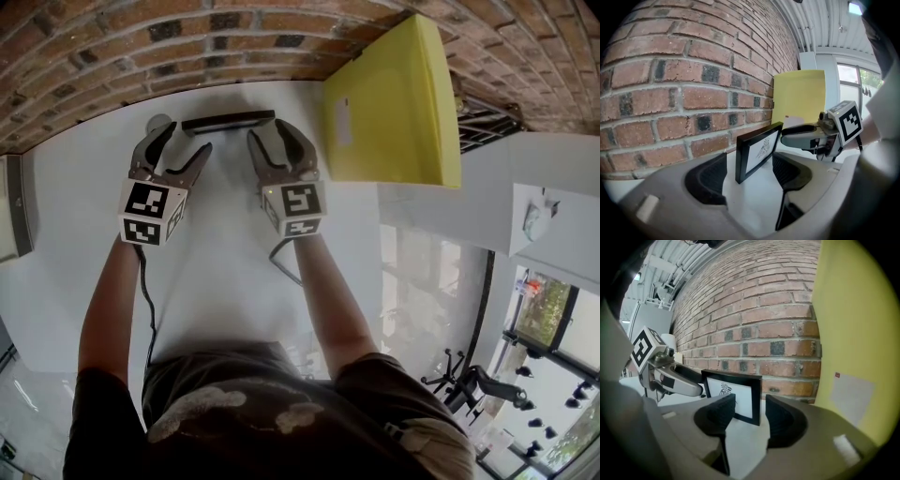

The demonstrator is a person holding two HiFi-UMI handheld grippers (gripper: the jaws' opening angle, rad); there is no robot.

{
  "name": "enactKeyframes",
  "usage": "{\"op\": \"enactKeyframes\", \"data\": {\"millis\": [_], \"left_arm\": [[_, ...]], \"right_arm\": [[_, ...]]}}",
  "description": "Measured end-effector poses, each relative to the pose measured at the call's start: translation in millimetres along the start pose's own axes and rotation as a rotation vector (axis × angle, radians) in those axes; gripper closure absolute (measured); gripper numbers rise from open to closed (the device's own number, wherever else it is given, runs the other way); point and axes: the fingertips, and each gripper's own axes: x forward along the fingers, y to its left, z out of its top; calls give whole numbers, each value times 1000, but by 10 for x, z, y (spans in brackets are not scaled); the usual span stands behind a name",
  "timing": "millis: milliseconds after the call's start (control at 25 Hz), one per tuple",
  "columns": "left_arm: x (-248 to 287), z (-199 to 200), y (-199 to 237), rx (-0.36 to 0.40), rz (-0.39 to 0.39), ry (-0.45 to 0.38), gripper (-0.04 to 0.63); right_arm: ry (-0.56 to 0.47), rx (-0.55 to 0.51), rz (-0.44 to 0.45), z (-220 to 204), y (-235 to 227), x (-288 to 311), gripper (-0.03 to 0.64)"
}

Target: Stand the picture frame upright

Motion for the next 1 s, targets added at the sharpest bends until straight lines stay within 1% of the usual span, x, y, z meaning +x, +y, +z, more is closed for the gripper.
{"op": "enactKeyframes", "data": {"millis": [120,400,520,720,840,1000], "left_arm": [[-36,35,3,-8,8,-4,273],[-119,115,-6,-12,22,-12,278],[-128,138,7,-8,33,-21,330],[-108,164,24,-13,32,-28,337],[-89,198,48,0,34,-38,363],[-56,231,59,45,34,-51,452]], "right_arm": [[10,-4,-2,6,11,-33,412],[14,-24,-11,58,43,-83,411],[22,-44,-16,83,58,-82,411],[28,-46,-15,85,71,-79,411],[19,-37,-10,95,84,-45,411],[9,-37,0,132,81,10,411]]}}
